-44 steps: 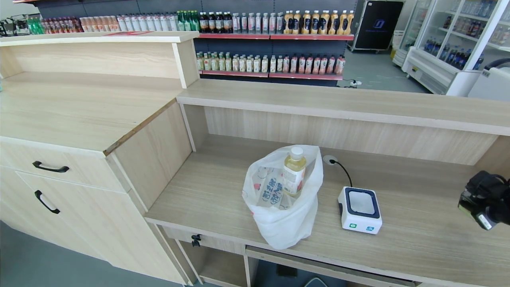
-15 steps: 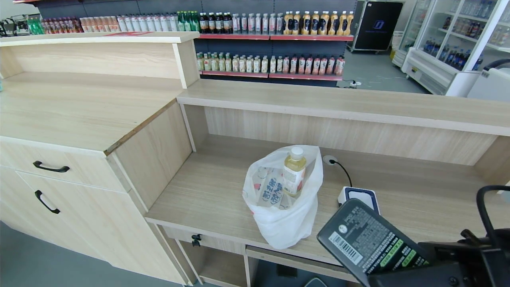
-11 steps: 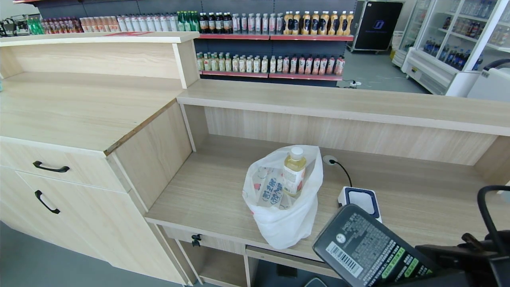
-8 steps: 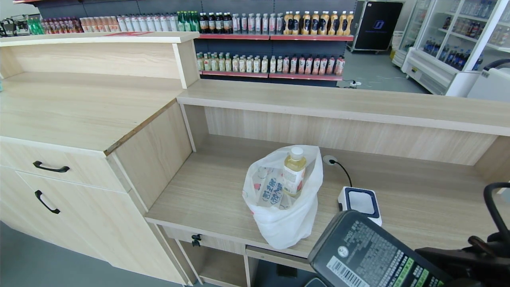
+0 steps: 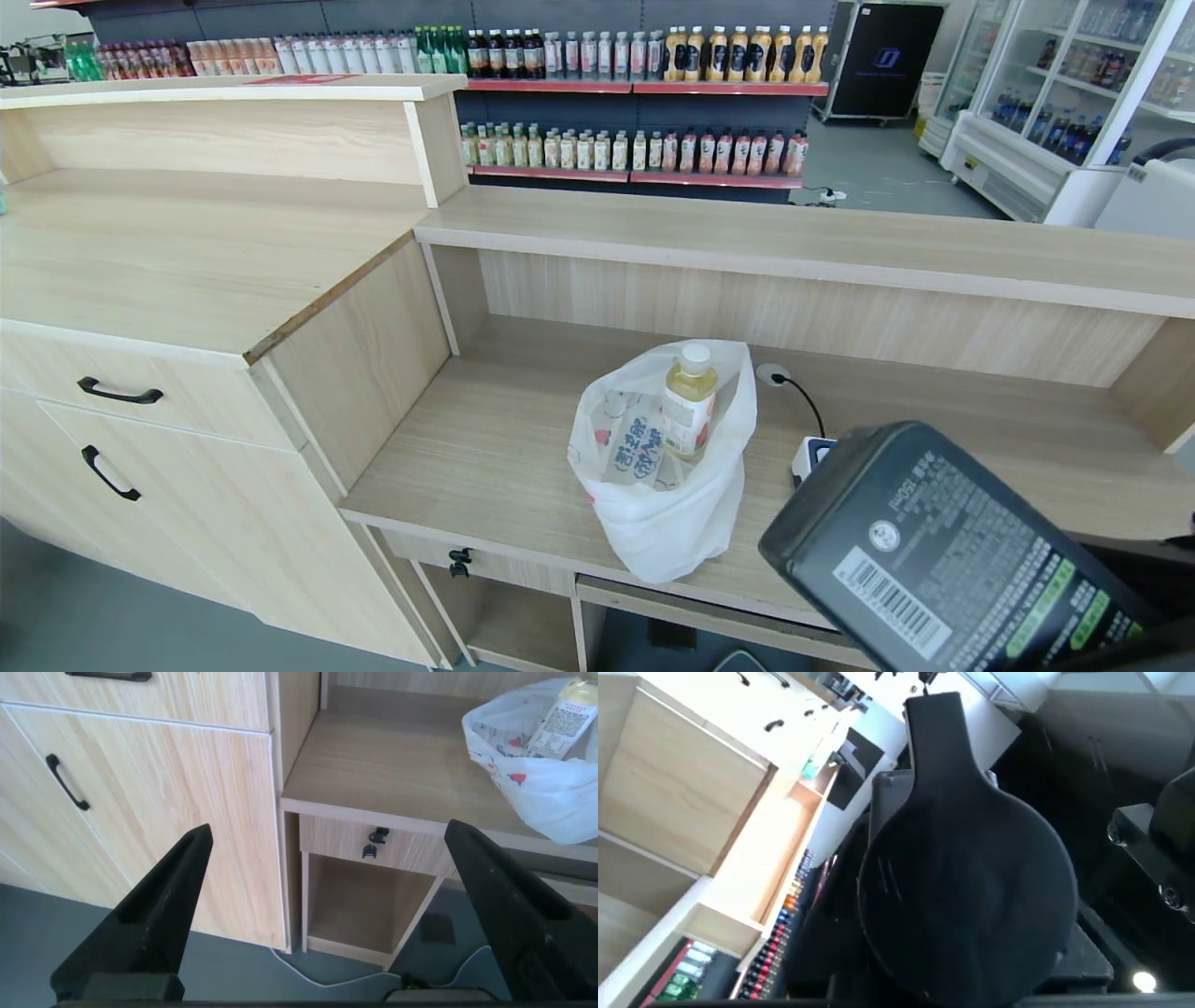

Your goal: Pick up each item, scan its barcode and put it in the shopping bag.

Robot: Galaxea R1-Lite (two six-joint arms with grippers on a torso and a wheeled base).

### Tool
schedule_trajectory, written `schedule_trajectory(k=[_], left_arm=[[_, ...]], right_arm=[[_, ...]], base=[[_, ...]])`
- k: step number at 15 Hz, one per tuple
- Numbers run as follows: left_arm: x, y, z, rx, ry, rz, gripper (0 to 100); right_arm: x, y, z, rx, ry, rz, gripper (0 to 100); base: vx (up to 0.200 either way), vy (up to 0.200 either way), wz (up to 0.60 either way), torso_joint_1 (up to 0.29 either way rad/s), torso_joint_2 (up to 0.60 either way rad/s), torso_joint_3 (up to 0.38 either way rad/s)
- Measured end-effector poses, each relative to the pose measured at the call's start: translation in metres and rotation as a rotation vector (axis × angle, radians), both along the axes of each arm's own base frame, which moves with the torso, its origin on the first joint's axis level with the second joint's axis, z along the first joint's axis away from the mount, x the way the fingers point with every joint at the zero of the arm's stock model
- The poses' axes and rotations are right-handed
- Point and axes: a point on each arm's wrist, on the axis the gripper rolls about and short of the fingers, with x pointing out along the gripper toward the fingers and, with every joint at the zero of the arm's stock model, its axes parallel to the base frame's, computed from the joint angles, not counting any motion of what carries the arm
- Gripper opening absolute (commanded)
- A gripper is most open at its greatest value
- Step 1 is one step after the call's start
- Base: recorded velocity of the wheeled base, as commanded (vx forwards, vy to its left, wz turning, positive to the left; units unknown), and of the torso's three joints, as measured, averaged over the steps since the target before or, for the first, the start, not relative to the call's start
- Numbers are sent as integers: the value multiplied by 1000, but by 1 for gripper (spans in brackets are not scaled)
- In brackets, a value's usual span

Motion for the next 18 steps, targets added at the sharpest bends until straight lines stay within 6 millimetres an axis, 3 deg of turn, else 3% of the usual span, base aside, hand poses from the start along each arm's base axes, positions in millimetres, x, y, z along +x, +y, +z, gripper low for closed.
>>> schedule_trajectory(k=[12,15,18], left_arm=[[0,0,0,0,0,0,100],[0,0,0,0,0,0,100],[0,0,0,0,0,-1,100]], right_arm=[[5,0,-1,4,5,-29,0],[16,-5,-3,2,261,-185,0],[33,-54,-4,197,731,-696,0]], base=[[0,0,0,0,0,0],[0,0,0,0,0,0],[0,0,0,0,0,0]])
